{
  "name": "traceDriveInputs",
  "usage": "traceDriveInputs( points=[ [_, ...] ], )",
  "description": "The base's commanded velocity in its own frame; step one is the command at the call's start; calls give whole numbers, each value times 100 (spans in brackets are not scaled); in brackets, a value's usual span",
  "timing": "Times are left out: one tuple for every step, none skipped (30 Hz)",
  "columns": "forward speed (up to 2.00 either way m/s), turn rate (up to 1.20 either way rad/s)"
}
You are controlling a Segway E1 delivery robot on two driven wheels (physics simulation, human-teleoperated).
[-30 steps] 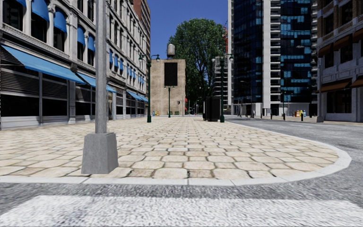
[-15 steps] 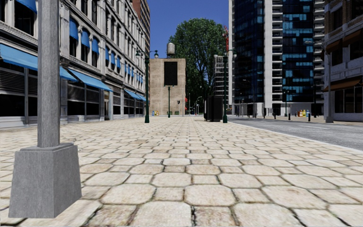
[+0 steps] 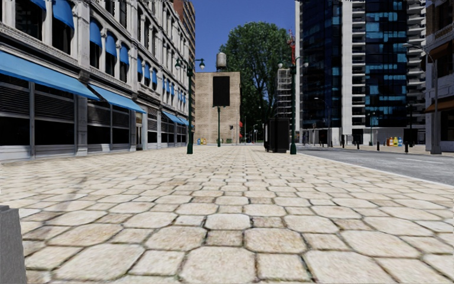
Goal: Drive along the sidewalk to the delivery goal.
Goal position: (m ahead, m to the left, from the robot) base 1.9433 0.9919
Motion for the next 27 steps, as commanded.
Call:
traceDriveInputs(
  points=[
    [124,36],
    [124,38],
    [124,38],
    [124,38],
    [123,38],
    [123,40],
    [123,49],
    [122,53],
    [122,54],
    [122,54],
    [122,54],
    [122,54],
    [122,54],
    [122,52],
    [122,46],
    [122,42],
    [122,40],
    [122,40],
    [122,39],
    [122,35],
    [122,31],
    [122,30],
    [122,29],
    [122,31],
    [122,35],
    [122,35],
    [122,39]
  ],
)
